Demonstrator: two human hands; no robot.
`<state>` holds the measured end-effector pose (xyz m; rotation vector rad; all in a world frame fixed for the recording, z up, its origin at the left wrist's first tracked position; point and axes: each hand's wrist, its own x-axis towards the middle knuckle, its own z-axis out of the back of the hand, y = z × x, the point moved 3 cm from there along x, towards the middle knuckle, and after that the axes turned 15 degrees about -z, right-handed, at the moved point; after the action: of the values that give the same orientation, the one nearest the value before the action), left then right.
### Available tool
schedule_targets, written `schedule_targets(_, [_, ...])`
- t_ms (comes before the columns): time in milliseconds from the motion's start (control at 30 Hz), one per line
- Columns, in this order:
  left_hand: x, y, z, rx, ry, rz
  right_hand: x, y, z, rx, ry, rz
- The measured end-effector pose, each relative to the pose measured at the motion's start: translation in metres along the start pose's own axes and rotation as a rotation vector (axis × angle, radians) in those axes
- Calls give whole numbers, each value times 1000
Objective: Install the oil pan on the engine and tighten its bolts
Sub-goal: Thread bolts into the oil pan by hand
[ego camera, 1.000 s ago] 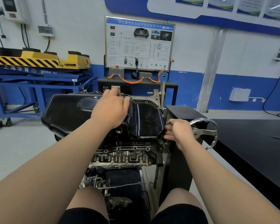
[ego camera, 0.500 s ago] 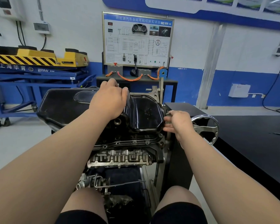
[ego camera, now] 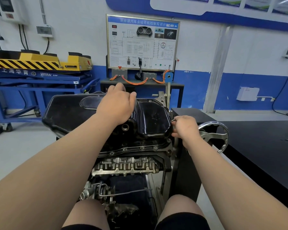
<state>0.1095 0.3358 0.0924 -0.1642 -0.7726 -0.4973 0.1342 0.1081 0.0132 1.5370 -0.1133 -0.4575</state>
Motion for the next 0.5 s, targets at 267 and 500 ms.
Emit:
schedule_targets(267, [-4,-1,2,-36,17,3,-1,-10,6,-99,-5,24])
schedule_targets(500, [-9,-3,1,-51,25,-17,-6,-15,8,-94,29,26])
